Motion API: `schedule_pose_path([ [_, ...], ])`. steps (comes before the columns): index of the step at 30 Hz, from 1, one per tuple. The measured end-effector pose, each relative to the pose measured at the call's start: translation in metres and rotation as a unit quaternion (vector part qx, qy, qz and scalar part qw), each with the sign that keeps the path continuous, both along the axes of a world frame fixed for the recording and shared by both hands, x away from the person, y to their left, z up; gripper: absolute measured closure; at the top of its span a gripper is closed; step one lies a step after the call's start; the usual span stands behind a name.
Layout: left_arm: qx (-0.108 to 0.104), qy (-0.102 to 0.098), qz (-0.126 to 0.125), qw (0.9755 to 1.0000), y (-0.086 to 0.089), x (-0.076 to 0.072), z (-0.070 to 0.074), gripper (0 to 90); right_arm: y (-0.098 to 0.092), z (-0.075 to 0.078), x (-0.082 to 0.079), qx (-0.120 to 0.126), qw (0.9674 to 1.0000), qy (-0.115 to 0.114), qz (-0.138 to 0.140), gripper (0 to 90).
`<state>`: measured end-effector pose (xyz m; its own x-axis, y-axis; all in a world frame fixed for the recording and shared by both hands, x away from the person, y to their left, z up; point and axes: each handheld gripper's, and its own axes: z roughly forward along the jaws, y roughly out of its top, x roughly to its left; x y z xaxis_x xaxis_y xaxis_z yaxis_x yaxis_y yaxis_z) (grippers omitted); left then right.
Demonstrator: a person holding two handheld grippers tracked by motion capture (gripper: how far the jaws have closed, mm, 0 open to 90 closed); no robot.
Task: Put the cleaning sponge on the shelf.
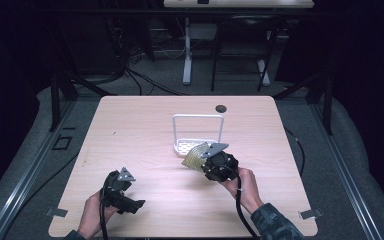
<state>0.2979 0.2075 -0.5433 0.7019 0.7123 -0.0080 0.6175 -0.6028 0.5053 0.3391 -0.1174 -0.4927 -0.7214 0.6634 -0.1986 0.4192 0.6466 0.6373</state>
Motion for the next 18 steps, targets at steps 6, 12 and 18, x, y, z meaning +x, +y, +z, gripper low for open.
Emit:
schedule_pose_path([
  [6,0.000,0.001,0.000,1.0000,0.000,0.000,0.000,7.8,0.003,-0.003,0.009,-0.002,1.0000,0.000,-0.009,58.2],
  [12,0.001,0.000,0.000,1.0000,0.000,0.000,-0.001,7.8,0.007,-0.004,0.018,0.000,0.9999,0.002,-0.011,58.0],
  [18,0.003,0.000,0.000,1.0000,0.000,0.000,-0.001,7.8,0.009,-0.007,0.028,-0.003,0.9998,0.000,-0.022,57.7],
])
